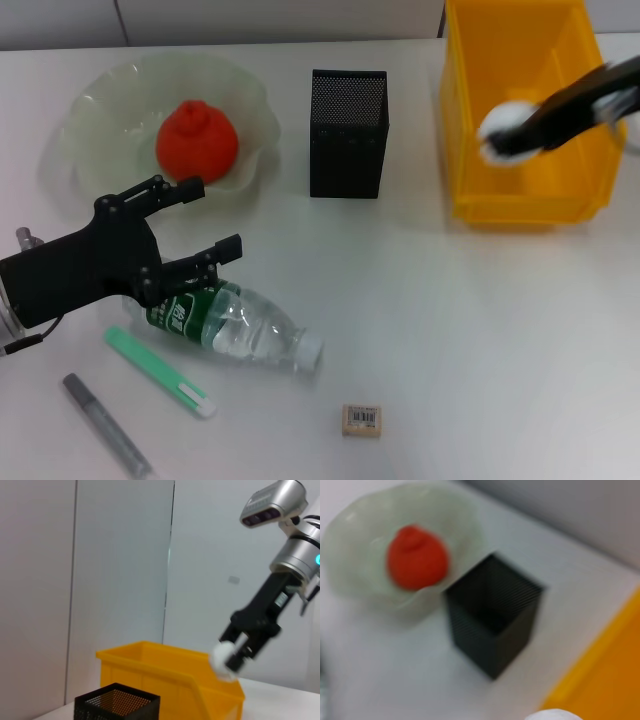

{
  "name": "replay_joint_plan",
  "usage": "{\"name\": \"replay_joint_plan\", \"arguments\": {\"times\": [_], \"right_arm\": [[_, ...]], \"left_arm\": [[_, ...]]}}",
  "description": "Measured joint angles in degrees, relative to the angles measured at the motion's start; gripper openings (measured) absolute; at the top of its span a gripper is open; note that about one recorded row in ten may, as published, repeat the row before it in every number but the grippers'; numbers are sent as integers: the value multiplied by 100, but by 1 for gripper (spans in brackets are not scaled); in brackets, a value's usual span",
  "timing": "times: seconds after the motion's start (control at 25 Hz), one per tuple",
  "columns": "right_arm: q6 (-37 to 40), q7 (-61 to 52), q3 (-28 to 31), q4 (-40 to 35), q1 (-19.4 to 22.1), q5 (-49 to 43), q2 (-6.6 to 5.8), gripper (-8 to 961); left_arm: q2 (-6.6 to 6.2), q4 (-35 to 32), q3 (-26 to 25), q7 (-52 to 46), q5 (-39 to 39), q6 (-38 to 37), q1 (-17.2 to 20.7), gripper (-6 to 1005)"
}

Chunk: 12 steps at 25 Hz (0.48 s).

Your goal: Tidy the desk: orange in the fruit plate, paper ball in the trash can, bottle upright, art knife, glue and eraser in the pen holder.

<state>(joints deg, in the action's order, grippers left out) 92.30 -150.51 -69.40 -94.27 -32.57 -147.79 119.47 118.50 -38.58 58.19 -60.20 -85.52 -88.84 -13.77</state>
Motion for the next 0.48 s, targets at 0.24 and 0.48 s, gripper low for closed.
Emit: {"name": "replay_joint_plan", "arguments": {"times": [0.24,0.48], "right_arm": [[-1043,737,878,904,-10,-6,-27,504],[-1928,1005,911,1853,-73,84,-77,640]], "left_arm": [[-7,-29,34,-1,-67,-236,-3,829],[-13,-494,282,-75,-298,-267,15,816]]}}
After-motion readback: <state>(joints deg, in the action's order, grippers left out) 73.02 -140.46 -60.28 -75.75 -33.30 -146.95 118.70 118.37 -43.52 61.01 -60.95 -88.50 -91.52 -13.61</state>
